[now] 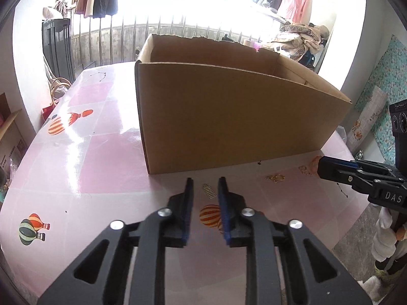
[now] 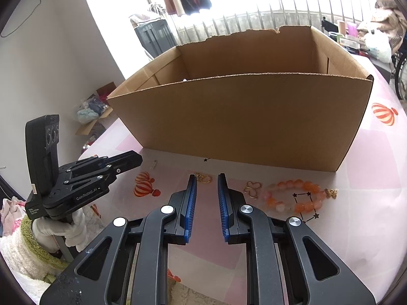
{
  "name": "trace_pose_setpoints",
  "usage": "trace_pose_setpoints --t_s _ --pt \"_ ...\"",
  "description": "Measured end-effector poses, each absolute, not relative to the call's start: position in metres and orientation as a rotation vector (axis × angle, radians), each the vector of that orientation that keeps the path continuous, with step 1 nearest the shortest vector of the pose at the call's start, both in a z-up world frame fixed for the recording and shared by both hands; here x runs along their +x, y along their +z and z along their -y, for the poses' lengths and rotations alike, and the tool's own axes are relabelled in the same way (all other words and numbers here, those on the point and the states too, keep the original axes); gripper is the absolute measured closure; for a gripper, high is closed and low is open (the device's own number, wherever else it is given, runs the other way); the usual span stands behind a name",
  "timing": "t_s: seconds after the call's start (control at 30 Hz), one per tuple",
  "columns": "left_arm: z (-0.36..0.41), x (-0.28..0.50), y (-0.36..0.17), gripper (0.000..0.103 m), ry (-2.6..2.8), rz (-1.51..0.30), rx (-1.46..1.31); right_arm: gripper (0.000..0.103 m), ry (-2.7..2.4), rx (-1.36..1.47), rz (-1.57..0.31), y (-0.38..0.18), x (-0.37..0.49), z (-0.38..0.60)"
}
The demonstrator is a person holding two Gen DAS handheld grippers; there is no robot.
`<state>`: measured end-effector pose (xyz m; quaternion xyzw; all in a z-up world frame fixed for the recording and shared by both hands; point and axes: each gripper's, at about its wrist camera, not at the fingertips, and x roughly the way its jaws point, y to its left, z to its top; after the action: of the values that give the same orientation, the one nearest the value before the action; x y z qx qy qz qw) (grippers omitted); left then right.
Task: Organize jewelry
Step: 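Lower the right gripper onto a small gold charm beside the orange bracelet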
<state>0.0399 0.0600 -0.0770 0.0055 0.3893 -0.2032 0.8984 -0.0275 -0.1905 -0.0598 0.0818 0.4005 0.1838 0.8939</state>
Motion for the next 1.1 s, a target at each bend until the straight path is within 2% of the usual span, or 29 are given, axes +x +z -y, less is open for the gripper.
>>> trace_pose_setpoints --t_s 0.3,0.57,1.1 --pt "-0.036 0.047 -0.088 0.077 -0.381 -0.867 0.097 0.086 0.361 0.107 -0.819 -0.067 -0.028 0.176" --pt "-0.022 0.051 -0.088 0.099 -0.317 -0.867 0.181 0.086 0.331 0.07 -0.789 -0.063 -0.032 0.179" --pt "-0.038 0.052 -0.085 0.099 -0.33 -0.862 0.114 0.086 0.142 0.08 -0.824 -0.063 -0.05 0.248"
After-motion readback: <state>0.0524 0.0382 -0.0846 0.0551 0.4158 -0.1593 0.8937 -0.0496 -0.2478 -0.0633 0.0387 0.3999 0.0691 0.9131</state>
